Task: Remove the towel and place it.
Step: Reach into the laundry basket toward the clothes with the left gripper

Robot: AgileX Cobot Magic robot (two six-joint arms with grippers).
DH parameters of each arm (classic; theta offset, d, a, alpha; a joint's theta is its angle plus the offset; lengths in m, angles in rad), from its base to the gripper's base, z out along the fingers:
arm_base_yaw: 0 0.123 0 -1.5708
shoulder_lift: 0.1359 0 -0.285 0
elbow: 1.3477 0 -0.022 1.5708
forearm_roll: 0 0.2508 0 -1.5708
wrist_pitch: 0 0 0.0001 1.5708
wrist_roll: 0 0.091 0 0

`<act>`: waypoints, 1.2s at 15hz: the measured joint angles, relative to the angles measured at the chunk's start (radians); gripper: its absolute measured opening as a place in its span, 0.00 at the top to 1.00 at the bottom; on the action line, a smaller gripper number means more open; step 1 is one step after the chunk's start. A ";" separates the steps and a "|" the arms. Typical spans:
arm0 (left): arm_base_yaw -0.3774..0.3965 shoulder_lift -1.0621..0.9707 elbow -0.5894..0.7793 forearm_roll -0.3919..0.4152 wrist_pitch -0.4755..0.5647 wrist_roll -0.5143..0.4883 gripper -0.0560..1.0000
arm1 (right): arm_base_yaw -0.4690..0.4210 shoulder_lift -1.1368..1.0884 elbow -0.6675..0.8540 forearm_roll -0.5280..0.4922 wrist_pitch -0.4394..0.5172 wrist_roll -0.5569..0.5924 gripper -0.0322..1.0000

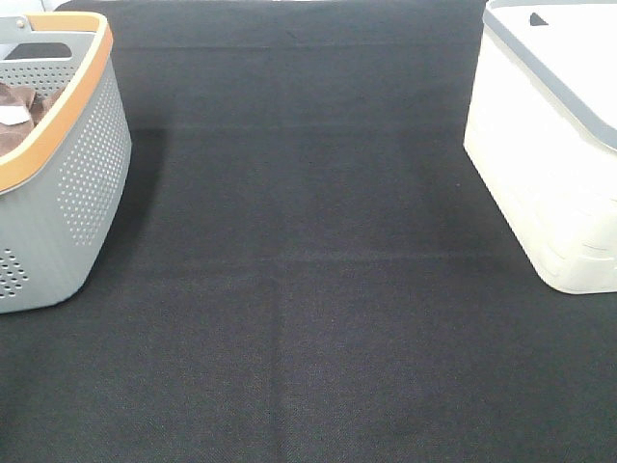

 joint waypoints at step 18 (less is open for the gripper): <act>0.000 1.220 -0.625 0.032 -0.231 -0.232 0.40 | 0.000 0.000 0.000 0.000 0.000 0.000 0.30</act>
